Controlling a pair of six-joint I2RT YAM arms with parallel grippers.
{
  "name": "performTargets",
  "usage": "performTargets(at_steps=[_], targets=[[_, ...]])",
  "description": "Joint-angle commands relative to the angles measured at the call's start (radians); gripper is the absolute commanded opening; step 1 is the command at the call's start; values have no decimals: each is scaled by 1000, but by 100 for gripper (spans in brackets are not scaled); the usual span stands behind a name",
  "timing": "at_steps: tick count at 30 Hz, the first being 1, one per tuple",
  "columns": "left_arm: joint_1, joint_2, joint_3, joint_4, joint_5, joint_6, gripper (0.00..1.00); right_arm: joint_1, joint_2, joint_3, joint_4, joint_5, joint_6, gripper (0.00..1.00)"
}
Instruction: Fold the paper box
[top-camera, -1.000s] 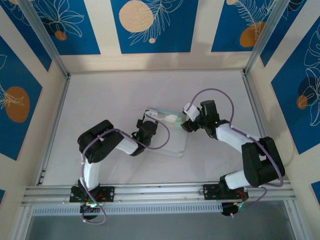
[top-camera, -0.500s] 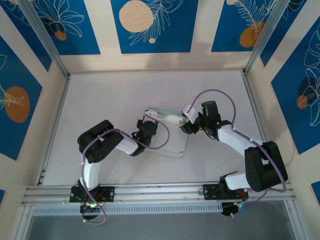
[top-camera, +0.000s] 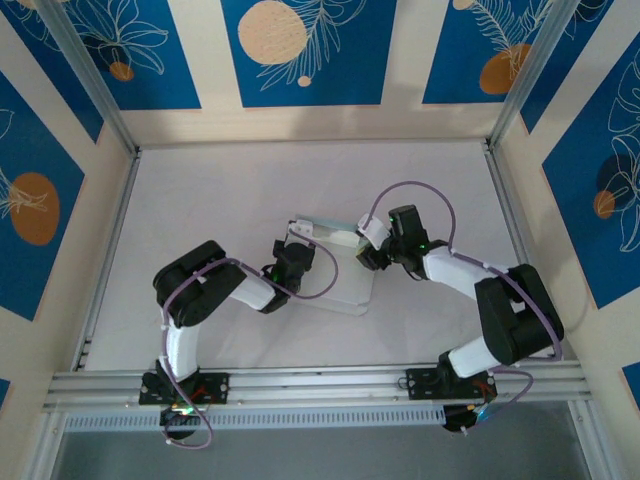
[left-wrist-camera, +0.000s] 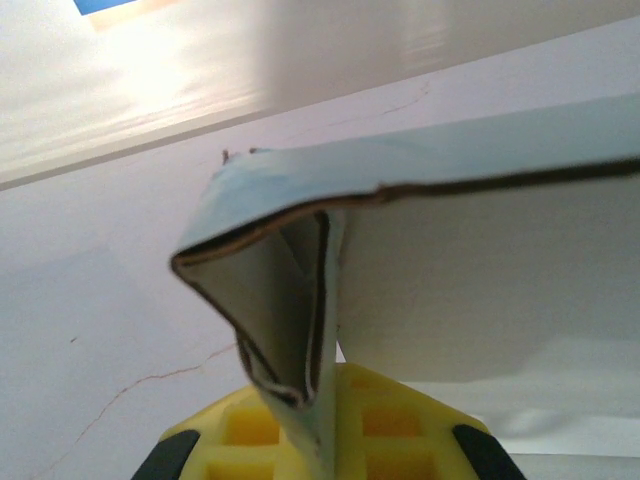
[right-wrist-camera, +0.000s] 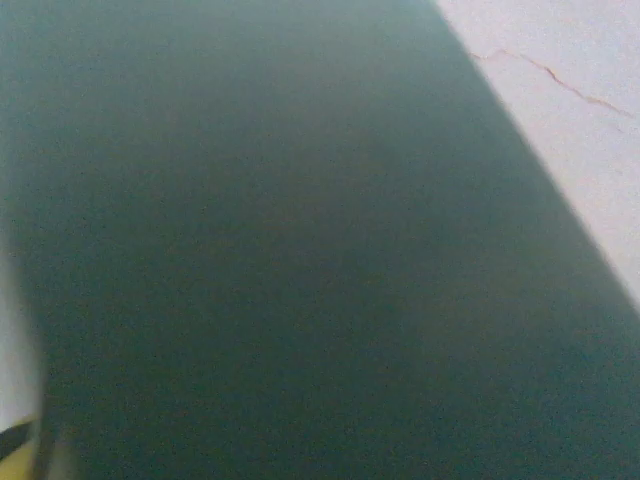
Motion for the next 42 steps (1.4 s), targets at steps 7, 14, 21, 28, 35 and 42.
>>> performTargets(at_steps=[7, 14, 21, 28, 35, 42], targets=[[1, -1, -39, -52, 44, -30, 0, 12, 53, 45, 57, 106, 90, 33], [0, -12, -45, -53, 30, -41, 0, 10, 87, 79, 34, 151, 152, 16], [-1, -30, -49, -73, 20, -96, 0, 12, 122, 91, 58, 323, 213, 9], [-7, -41, -50, -88, 37, -142, 0, 70, 191, 126, 94, 491, 221, 0], [-11, -47, -51, -97, 28, -142, 0, 97, 260, 159, 91, 672, 157, 0], [-12, -37, -40, -121, 32, -157, 0, 117, 333, 207, 54, 688, 120, 0]])
